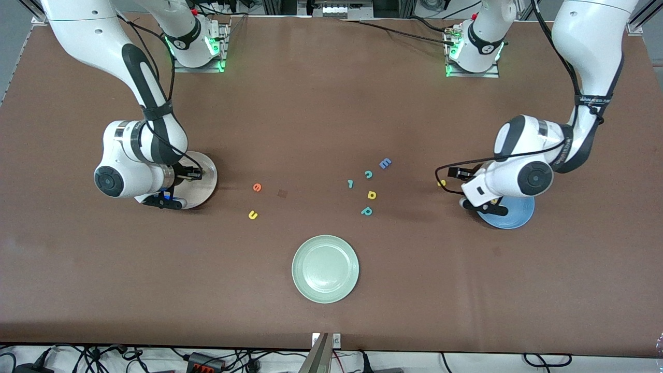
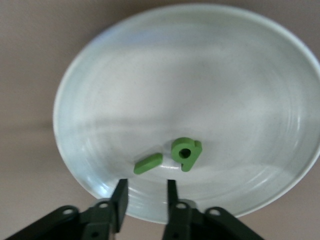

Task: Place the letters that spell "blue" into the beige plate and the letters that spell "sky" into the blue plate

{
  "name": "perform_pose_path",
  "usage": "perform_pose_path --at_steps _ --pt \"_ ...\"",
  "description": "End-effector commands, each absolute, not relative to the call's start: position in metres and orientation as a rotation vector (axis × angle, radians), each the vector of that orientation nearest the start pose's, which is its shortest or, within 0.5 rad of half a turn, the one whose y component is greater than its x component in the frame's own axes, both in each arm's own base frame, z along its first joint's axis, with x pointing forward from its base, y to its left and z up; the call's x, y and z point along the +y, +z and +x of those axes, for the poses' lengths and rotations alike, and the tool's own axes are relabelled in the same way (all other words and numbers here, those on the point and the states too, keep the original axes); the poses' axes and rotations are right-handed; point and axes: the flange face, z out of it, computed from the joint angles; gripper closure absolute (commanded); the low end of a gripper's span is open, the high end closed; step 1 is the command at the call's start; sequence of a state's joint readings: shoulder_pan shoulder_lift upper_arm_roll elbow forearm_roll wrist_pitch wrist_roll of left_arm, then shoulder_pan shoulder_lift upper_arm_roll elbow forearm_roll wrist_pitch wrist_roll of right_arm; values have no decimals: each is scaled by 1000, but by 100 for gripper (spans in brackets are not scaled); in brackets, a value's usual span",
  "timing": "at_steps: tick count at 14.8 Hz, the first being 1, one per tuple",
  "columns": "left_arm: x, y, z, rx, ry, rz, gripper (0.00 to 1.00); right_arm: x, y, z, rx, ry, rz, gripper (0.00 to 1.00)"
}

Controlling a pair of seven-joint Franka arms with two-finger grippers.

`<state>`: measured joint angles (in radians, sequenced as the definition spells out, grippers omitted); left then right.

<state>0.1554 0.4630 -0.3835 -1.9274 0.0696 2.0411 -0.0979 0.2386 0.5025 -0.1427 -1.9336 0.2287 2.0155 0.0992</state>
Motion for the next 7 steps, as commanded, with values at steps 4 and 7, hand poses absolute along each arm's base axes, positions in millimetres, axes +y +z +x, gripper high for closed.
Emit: perform_pose_path --at_steps 4,7 --pt "-151 209 541 302 309 -3142 0 124 281 606 70 544 -2997 0" --pt "-156 197 540 261 240 -3131 0 154 296 611 -35 498 -3005 0"
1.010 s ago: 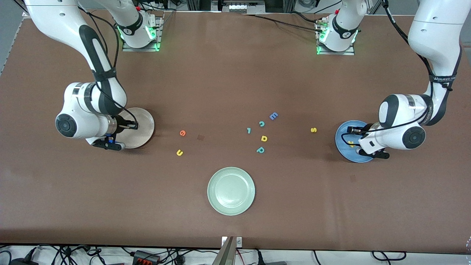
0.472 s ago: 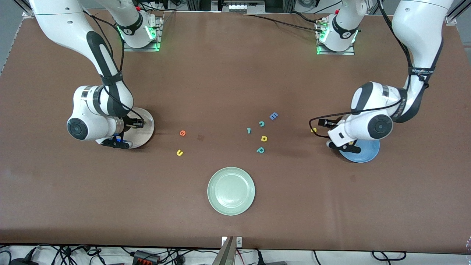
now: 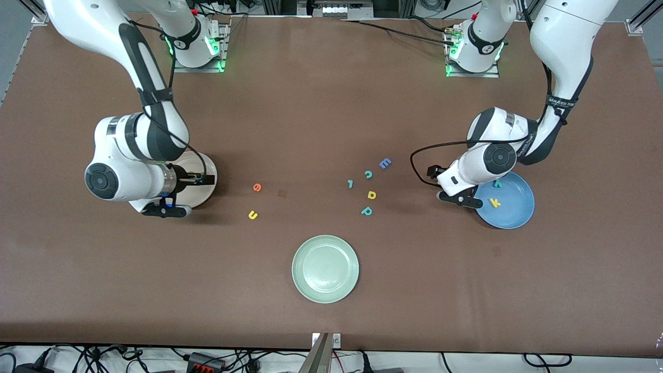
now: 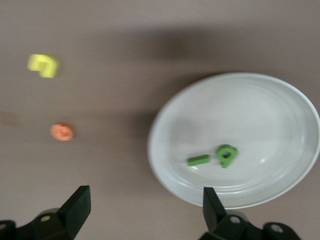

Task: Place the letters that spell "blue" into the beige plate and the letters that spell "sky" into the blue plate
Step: 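Grasp the yellow s with the left gripper while the right gripper reaches orange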

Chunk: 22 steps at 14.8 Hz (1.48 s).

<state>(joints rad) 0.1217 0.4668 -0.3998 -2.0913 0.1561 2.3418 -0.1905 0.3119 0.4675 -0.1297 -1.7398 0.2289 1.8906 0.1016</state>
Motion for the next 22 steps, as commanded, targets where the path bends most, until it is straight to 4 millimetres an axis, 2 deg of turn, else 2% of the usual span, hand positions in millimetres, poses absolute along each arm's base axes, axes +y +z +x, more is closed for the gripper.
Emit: perform_pose_path --at_steps 1,3,4,6,7,8,10,11,14,16,18,19,21,22 --pt "-156 195 539 260 230 -3125 0 165 292 608 -112 506 -3003 0" --pt "-156 190 538 265 234 -3123 2 196 279 598 -192 518 -3001 0" --pt "-156 188 539 261 226 -3130 11 204 275 593 -169 520 -3010 0" --pt "-153 182 540 252 221 -3140 24 208 256 585 -56 470 -3039 0" --pt "-153 178 540 249 220 -3146 24 215 246 580 -37 437 -3050 0" --pt "-154 175 539 249 214 -3152 27 221 237 579 9 412 -3061 0" --pt "-154 172 539 249 221 -3153 38 222 219 582 209 398 -3079 0" --pt "-153 171 539 247 223 -3153 44 224 218 584 284 374 -3078 0" --pt "-154 166 537 247 240 -3154 63 254 198 576 418 322 -3088 0" --pt "-154 166 537 247 240 -3154 69 266 190 571 542 302 -3082 0" --pt "-153 166 537 247 242 -3153 82 287 183 561 562 279 -3086 0" --pt "-153 167 537 247 244 -3151 84 292 176 558 568 268 -3087 0" --pt "-153 173 540 253 238 -3146 87 283 169 562 590 256 -3087 0" --pt "-151 181 543 250 258 -3131 87 279 168 563 600 258 -3086 9"
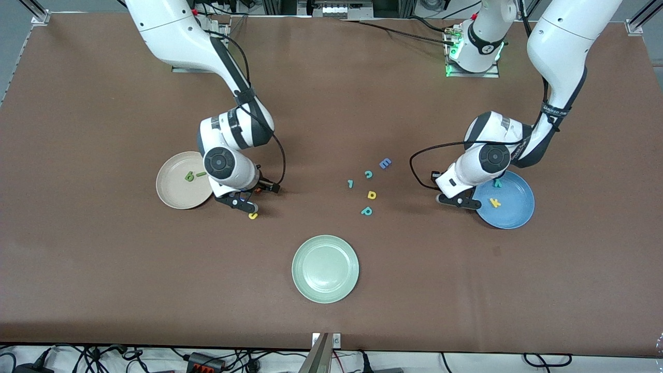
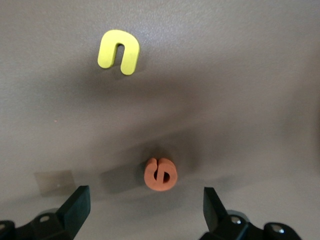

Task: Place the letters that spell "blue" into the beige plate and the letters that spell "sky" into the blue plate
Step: 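Place the yellow s on the blue plate while the right gripper places orange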

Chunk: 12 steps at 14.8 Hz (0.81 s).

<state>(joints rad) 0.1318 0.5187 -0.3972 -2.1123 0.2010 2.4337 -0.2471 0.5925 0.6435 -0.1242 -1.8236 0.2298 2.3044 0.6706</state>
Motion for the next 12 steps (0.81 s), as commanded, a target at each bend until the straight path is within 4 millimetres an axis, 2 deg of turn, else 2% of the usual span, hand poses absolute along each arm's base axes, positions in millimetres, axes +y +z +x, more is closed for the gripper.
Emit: perform_pose_path --at_steps 1,3,5,7,8,10,12 --pt "-150 194 551 246 275 -3114 87 281 168 563 598 256 -3086 10" --pt "-143 224 570 225 348 -3068 87 283 168 562 593 256 -3087 20" --pt "-134 248 588 199 389 -3042 87 282 169 562 597 257 -3085 41" --pt "-118 261 602 226 379 -3021 87 282 170 563 597 253 -3084 63" --pt "-100 263 609 279 360 -2994 87 282 172 564 598 249 -3082 72" --pt "-60 258 616 346 350 -2956 87 280 178 568 604 239 -3076 85" --pt "-29 244 620 374 378 -2948 87 276 203 577 610 189 -3056 88"
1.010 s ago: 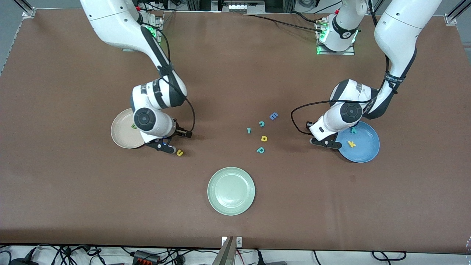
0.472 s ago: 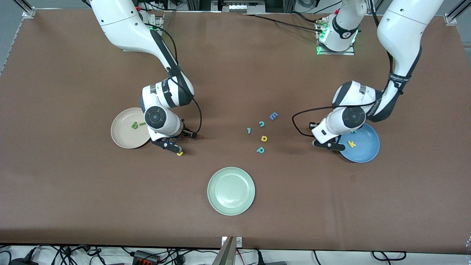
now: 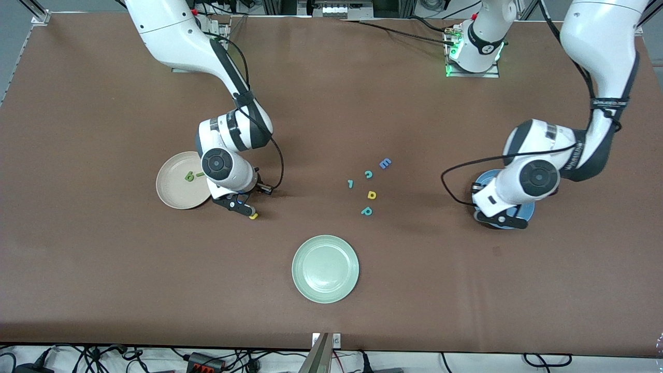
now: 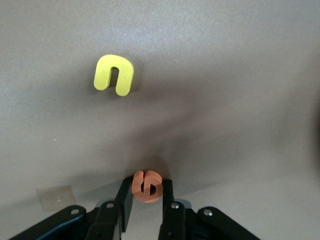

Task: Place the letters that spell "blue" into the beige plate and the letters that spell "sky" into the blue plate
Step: 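Place the yellow s on the blue plate while the right gripper places orange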

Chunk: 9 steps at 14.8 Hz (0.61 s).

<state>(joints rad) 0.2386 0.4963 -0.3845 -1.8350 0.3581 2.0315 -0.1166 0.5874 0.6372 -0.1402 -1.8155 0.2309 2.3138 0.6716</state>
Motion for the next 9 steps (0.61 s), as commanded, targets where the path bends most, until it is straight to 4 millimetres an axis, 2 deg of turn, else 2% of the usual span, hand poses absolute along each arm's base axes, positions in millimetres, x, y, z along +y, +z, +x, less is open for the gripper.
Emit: perform_pose_path --at_steps 1,4,6,7,8,9 --pt "-19 236 620 363 395 -2956 87 264 220 584 639 155 -3048 88" --pt "8 208 622 341 359 -3002 87 197 250 600 676 195 -3095 88" --pt "45 197 623 375 335 -3000 81 165 250 590 642 231 -3112 88" --pt "46 195 622 391 338 -3003 66 150 244 586 621 251 -3125 88" --pt "44 195 622 377 340 -3006 25 137 239 583 613 262 -3133 88" --pt "44 197 622 389 342 -3005 0 125 232 580 578 276 -3146 88"
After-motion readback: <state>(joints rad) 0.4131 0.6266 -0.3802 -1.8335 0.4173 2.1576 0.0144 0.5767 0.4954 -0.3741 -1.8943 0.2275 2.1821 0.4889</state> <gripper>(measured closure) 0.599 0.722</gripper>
